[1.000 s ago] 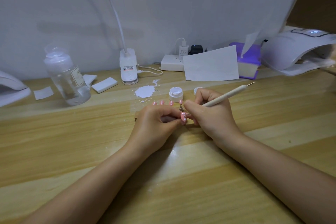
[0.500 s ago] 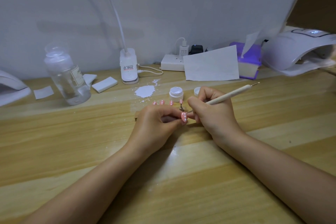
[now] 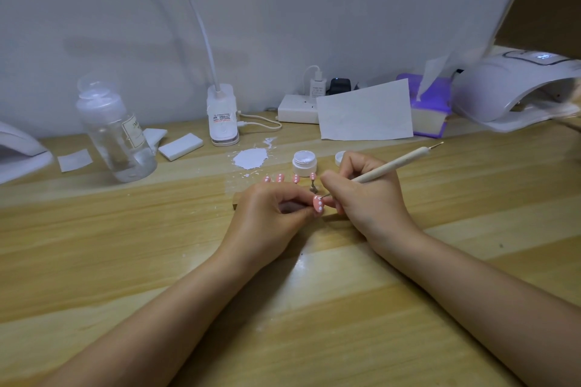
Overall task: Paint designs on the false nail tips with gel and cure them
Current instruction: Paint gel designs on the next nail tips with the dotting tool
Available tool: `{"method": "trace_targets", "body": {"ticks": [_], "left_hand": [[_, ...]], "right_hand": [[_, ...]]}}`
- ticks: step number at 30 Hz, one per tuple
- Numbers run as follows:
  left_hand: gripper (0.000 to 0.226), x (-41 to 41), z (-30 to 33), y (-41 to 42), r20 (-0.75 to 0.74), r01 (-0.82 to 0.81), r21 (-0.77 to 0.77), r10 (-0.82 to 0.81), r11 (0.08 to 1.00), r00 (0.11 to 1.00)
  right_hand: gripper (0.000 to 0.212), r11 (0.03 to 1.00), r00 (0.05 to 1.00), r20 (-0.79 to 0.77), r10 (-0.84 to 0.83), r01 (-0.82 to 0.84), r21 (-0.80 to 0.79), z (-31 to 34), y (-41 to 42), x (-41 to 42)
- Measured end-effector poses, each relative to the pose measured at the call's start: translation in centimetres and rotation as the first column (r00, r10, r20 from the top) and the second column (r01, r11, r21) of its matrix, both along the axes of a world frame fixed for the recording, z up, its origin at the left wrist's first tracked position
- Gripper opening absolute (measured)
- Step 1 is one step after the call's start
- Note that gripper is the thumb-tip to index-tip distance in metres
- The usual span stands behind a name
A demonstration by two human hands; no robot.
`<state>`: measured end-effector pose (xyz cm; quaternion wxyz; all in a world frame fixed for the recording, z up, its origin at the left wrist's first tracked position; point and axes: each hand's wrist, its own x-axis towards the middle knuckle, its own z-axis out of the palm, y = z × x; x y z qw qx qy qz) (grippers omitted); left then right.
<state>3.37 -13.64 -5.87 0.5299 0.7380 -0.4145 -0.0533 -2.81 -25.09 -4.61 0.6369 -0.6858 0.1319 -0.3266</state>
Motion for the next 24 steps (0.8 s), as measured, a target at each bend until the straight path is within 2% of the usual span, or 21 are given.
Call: {"method": "trace_targets", "body": {"ticks": [24], "left_hand": [[0.011,-0.03,-0.01,0.02,0.023,0.008,-0.012,-0.008,1.000,1.000]], "right_hand": [[0.036,1.000,1.000,0.004,0.011,-0.012,0.013,0.05,0.02,-0.03]]}}
